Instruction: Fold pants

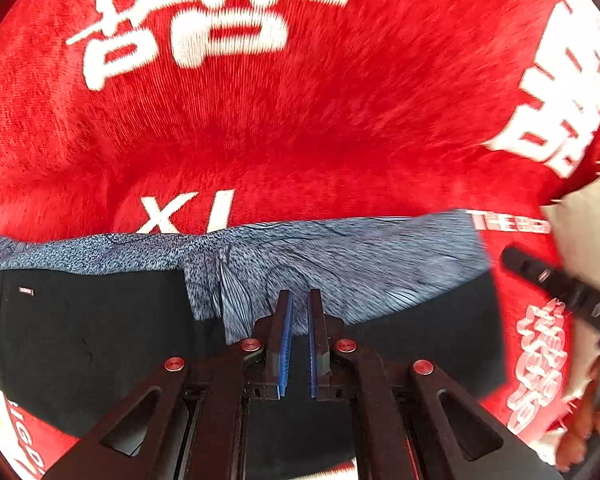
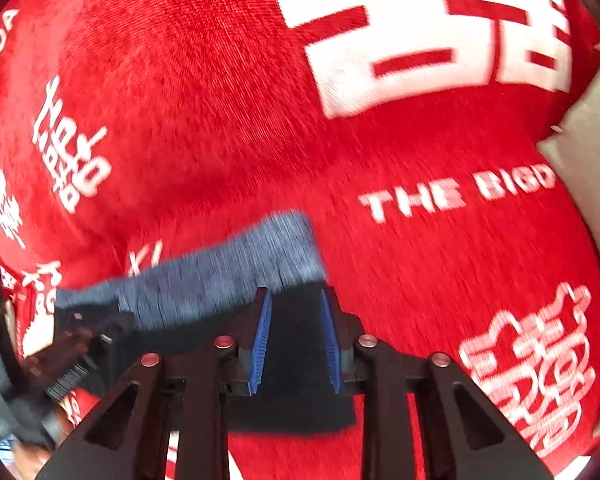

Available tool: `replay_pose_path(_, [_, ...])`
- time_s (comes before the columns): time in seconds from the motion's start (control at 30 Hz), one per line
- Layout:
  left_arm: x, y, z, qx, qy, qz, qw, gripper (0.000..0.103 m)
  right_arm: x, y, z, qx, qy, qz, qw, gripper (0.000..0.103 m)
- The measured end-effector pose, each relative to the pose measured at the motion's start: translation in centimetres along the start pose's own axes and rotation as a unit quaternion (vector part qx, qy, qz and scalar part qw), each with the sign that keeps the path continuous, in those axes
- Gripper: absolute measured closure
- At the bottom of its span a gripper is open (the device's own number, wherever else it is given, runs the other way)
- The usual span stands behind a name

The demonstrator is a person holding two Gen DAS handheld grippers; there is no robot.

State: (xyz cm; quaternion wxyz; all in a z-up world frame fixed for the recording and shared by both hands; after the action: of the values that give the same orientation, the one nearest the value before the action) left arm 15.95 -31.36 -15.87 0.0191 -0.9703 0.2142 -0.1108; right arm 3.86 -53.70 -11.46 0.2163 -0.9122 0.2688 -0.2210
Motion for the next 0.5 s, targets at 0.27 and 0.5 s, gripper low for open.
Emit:
replay_pose_path(0.27, [-2.9,-1.5,1.9,-0.014,-0.003,-0.002,0.9999,0.097,-1.3,-2.0,7.4,-0.001,-0.076,-0.067,0.995,0.075])
replay_pose_path(0.5, [-3.8,-2.5,0.8,-0.004,0.001,-0.010,0.9999,0.097,-1.9,-3.2,6.8,-0.012,-0.066,-0.108,0.992,0.075])
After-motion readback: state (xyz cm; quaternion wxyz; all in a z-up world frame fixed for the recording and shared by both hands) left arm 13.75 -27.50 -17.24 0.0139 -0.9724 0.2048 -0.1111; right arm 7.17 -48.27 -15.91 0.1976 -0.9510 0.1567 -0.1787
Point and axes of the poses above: each gripper's, at about its wrist camera, not at the fingertips, and z roughly the way its jaws point, y to its right, x to its top, the point moved 4 cm from there along z, roughly the way its jaws point, and after that the axes turned 15 degrees about x, right-handed, at the moved point
